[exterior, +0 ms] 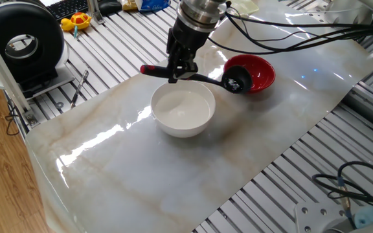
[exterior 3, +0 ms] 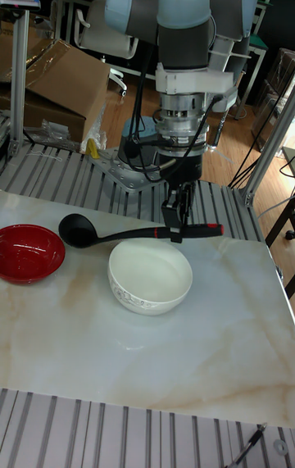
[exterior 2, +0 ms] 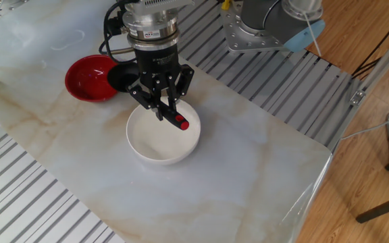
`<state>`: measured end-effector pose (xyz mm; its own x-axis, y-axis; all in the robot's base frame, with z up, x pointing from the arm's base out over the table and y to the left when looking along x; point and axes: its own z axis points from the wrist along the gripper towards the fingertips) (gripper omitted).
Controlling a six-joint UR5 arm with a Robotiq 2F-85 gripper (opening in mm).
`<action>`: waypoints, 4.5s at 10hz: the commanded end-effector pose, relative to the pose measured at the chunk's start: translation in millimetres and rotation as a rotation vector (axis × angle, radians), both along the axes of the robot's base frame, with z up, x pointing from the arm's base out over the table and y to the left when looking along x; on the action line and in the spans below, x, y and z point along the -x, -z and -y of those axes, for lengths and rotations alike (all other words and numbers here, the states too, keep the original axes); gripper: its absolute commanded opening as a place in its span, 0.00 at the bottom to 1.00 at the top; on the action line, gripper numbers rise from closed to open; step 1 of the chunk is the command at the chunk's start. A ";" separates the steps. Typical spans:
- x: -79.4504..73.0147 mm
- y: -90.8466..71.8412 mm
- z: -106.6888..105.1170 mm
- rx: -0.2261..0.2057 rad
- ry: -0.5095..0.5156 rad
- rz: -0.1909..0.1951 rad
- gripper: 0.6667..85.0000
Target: Scoop water with a large spoon from one bowl to another
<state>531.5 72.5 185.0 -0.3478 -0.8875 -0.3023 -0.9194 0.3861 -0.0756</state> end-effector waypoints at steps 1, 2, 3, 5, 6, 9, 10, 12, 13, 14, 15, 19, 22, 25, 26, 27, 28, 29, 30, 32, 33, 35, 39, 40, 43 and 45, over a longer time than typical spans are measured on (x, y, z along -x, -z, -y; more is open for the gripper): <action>9.6 -0.6 13.5 0.017 -0.026 -0.003 0.01; 11.5 0.8 15.2 0.018 -0.033 -0.002 0.01; 11.6 0.6 13.3 0.017 -0.033 -0.002 0.01; 8.3 -0.6 10.3 0.004 -0.021 0.007 0.01; 6.4 -1.0 10.3 0.003 -0.013 0.013 0.01; 4.8 -2.1 7.4 -0.011 -0.001 0.016 0.01; 4.8 -3.4 2.9 -0.030 -0.001 0.016 0.01; 3.4 -1.7 12.6 -0.009 -0.026 0.026 0.01; 4.2 -0.6 17.4 0.000 -0.030 0.024 0.01; 2.8 1.4 18.9 -0.004 -0.029 0.022 0.01; 0.2 4.3 18.3 -0.007 -0.029 0.022 0.01; -1.9 6.7 25.0 -0.009 -0.035 0.023 0.01; 1.1 10.2 35.6 -0.006 -0.038 0.028 0.01; 5.1 12.2 42.7 -0.010 -0.044 0.031 0.01; 3.9 11.1 38.7 -0.023 -0.038 0.035 0.01; 2.3 10.3 36.6 -0.031 -0.035 0.040 0.01; -0.1 8.9 33.8 -0.043 -0.032 0.049 0.01; -1.6 7.9 32.1 -0.051 -0.024 0.054 0.01; -1.3 8.0 32.0 -0.054 -0.012 0.048 0.01; -2.4 9.4 37.3 -0.035 -0.002 0.050 0.01; -2.4 8.4 34.3 -0.048 0.002 0.049 0.01; -1.3 8.8 34.6 -0.048 0.007 0.043 0.01; -0.9 11.1 42.1 -0.035 0.002 0.043 0.01; -0.5 11.5 46.2 -0.024 -0.003 0.044 0.01; 4.3 12.3 56.6 -0.028 -0.023 0.048 0.01; 8.2 17.6 69.0 -0.023 -0.036 0.057 0.01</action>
